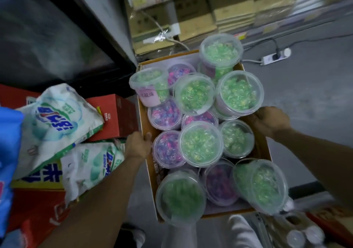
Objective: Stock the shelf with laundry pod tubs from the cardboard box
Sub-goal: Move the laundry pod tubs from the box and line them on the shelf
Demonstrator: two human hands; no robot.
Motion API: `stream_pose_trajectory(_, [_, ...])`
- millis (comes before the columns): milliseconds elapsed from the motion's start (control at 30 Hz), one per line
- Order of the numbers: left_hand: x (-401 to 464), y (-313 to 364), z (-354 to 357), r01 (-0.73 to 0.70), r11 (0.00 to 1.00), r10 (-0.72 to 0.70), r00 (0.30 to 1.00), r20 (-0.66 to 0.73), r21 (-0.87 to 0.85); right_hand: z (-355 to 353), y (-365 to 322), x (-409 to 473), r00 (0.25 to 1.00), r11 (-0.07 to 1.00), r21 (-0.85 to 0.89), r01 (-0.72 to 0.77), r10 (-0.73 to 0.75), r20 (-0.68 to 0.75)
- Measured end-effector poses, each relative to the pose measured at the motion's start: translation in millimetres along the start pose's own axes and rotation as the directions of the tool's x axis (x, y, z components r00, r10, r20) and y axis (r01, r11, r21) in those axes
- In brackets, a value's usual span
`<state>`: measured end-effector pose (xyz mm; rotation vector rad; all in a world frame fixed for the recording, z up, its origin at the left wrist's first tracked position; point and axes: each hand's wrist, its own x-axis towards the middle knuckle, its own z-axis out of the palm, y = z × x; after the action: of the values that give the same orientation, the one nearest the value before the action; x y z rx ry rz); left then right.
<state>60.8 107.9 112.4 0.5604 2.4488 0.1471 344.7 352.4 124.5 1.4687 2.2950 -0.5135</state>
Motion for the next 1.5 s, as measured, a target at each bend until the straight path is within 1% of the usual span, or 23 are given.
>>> stream_pose_trajectory(133, [-24, 54, -44, -0.109, 0.991, 0.108, 0.994, 0.021, 0.077, -59, 35, -42, 0.996, 0.995, 0.034, -0.091, 0.091, 0.004])
stream_pose_trajectory(200, [-33, 86, -64, -0.171, 0.977, 0.168, 0.985, 0.03, 0.13, -85, 54, -60, 0.99, 0.987, 0.082, -0.142, 0.142, 0.001])
stream_pose_trajectory(367, [-62, 182, -110, -0.32, 0.907, 0.323, 0.946, 0.036, 0.274, -151, 104, -95, 0.978, 0.958, 0.21, -0.198, 0.207, -0.024])
stream_pose_trajectory(467, [-83, 246, -135, -0.422, 0.805, 0.446, 0.894, 0.046, 0.417, -193, 141, -109, 0.97, 0.944, 0.245, -0.222, 0.239, -0.043])
stream_pose_trajectory(533, [-96, 290, -148, -0.476, 0.746, 0.514, 0.856, 0.053, 0.466, -219, 169, -114, 0.959, 0.931, 0.262, -0.254, 0.277, -0.057])
stream_pose_trajectory(667, [-114, 377, -160, -0.561, 0.674, 0.598, 0.796, 0.091, 0.48, -266, 225, -118, 0.928, 0.899, 0.278, -0.339, 0.368, -0.058])
stream_pose_trajectory(767, [-122, 441, -162, -0.61, 0.619, 0.647, 0.753, 0.12, 0.495, -300, 264, -118, 0.91, 0.863, 0.348, -0.366, 0.41, -0.059])
stream_pose_trajectory(833, [-129, 484, -162, -0.637, 0.582, 0.668, 0.729, 0.149, 0.505, -318, 288, -120, 0.892, 0.842, 0.36, -0.402, 0.449, -0.055])
stream_pose_trajectory(1000, [-138, 586, -159, -0.684, 0.495, 0.716, 0.67, 0.194, 0.536, -352, 338, -120, 0.812, 0.787, 0.332, -0.52, 0.576, -0.095])
stream_pose_trajectory(1133, [-132, 666, -155, -0.75, 0.413, 0.765, 0.594, 0.25, 0.517, -378, 373, -116, 0.735, 0.722, 0.335, -0.606, 0.669, -0.112])
stream_pose_trajectory(1200, [-131, 709, -154, -0.791, 0.38, 0.788, 0.548, 0.279, 0.48, -391, 391, -112, 0.702, 0.681, 0.364, -0.635, 0.706, -0.096])
stream_pose_trajectory(1267, [-130, 748, -150, -0.812, 0.348, 0.8, 0.518, 0.304, 0.469, -402, 406, -107, 0.678, 0.646, 0.405, -0.647, 0.731, -0.081])
stream_pose_trajectory(1333, [-133, 788, -145, -0.831, 0.312, 0.818, 0.481, 0.315, 0.46, -414, 423, -102, 0.645, 0.613, 0.444, -0.654, 0.758, -0.098])
stream_pose_trajectory(1500, [-151, 882, -130, -0.85, 0.182, 0.852, 0.388, 0.352, 0.495, -435, 470, -91, 0.563, 0.537, 0.45, -0.714, 0.822, -0.086])
